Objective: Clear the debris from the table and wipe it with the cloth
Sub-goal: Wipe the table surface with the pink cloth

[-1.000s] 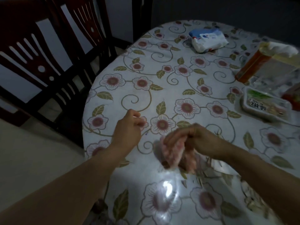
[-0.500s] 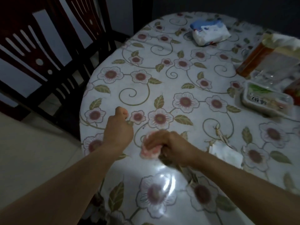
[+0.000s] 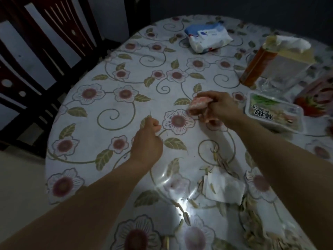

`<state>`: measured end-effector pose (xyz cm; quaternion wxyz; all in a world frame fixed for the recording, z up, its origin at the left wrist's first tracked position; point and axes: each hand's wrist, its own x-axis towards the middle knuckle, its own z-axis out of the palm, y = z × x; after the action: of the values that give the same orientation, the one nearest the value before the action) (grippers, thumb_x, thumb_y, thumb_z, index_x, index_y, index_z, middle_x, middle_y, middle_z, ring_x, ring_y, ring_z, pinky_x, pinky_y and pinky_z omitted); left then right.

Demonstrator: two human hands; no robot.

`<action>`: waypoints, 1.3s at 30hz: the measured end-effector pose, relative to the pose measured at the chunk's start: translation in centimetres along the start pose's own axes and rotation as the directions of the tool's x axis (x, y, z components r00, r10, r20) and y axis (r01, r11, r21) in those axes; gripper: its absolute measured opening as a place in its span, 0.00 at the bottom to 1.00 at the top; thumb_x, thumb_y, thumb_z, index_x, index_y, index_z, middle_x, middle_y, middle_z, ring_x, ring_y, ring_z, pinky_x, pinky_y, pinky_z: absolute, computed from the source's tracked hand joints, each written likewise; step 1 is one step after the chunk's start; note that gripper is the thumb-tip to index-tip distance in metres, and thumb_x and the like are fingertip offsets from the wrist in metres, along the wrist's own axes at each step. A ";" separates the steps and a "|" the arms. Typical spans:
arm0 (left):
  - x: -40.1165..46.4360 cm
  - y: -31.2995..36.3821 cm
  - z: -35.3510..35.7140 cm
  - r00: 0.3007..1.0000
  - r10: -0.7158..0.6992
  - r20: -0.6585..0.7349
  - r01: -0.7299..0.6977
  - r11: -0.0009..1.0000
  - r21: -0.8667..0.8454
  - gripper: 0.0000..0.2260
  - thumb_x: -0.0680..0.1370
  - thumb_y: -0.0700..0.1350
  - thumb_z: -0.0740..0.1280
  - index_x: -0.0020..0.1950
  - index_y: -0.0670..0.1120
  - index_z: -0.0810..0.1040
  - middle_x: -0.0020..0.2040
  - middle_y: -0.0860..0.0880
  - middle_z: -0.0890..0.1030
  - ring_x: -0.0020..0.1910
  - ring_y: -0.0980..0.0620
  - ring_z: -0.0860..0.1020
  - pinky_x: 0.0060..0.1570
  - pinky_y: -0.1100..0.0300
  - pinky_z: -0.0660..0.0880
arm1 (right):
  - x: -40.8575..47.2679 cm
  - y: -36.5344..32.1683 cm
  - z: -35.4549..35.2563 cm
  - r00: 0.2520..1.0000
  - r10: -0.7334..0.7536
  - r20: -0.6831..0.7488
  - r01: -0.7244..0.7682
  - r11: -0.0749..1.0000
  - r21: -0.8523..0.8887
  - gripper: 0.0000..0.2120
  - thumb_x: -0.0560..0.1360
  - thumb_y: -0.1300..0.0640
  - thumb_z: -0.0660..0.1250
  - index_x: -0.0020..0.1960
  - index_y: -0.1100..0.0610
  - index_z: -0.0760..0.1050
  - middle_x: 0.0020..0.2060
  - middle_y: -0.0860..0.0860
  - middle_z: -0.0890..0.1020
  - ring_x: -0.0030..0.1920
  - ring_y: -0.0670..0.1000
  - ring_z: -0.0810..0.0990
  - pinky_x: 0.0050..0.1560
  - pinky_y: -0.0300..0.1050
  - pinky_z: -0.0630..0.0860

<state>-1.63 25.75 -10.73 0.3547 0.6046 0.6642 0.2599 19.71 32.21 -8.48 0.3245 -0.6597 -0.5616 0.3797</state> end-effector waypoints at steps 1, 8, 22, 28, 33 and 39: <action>0.2 -0.2 0.5 1.000 -0.014 -0.019 0.014 1.000 0.017 0.19 0.73 0.29 0.57 0.62 0.44 0.69 0.63 0.49 0.77 0.64 0.50 0.75 0.63 0.53 0.72 | 0.6 1.1 0.6 1.000 0.004 -0.001 -0.004 0.998 -0.059 0.30 0.65 0.79 0.58 0.62 0.58 0.76 0.58 0.57 0.78 0.47 0.54 0.80 0.40 0.38 0.79; 0.3 -1.1 1.3 0.994 -0.013 -0.109 0.021 0.997 0.076 0.23 0.74 0.28 0.55 0.66 0.43 0.70 0.66 0.51 0.75 0.65 0.51 0.72 0.56 0.68 0.64 | -2.3 1.8 6.3 0.936 -0.328 0.127 0.349 0.914 -0.206 0.20 0.69 0.61 0.60 0.59 0.62 0.78 0.59 0.56 0.79 0.62 0.48 0.74 0.61 0.21 0.60; -3.3 0.0 -0.2 0.998 0.023 0.057 -0.033 0.985 0.170 0.14 0.74 0.32 0.60 0.57 0.44 0.72 0.57 0.49 0.82 0.59 0.48 0.77 0.49 0.61 0.69 | -16.7 -1.1 5.8 0.962 -0.165 0.218 0.154 0.986 0.067 0.21 0.68 0.71 0.55 0.53 0.62 0.81 0.45 0.49 0.84 0.43 0.38 0.81 0.45 0.30 0.77; -2.9 3.0 2.3 0.982 0.102 0.162 -0.115 0.991 0.073 0.18 0.75 0.30 0.57 0.63 0.42 0.69 0.62 0.48 0.79 0.60 0.51 0.76 0.50 0.66 0.68 | -12.4 2.3 -4.6 0.972 0.021 -0.236 0.005 0.994 0.110 0.21 0.71 0.75 0.58 0.54 0.57 0.80 0.48 0.56 0.84 0.33 0.43 0.80 0.30 0.39 0.78; -2.5 3.3 5.2 0.969 0.117 0.217 -0.129 0.991 0.043 0.19 0.75 0.30 0.56 0.65 0.43 0.68 0.65 0.48 0.77 0.64 0.52 0.73 0.54 0.66 0.65 | -9.1 8.5 -5.4 0.963 0.017 -0.270 -0.081 0.970 -0.230 0.28 0.68 0.77 0.59 0.64 0.58 0.75 0.63 0.57 0.77 0.66 0.55 0.73 0.64 0.37 0.65; -2.1 2.5 5.7 0.970 0.127 0.208 -0.149 0.985 0.092 0.18 0.75 0.29 0.56 0.64 0.41 0.69 0.66 0.48 0.77 0.66 0.52 0.73 0.51 0.74 0.62 | -12.4 7.3 -1.1 0.982 -0.134 -0.133 0.106 0.975 -0.195 0.17 0.74 0.64 0.61 0.62 0.63 0.76 0.63 0.53 0.75 0.65 0.49 0.72 0.64 0.26 0.64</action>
<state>4.38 23.52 -11.98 0.3683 0.6906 0.5941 0.1855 23.33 18.77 -12.48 0.3234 -0.6779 -0.6086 0.2559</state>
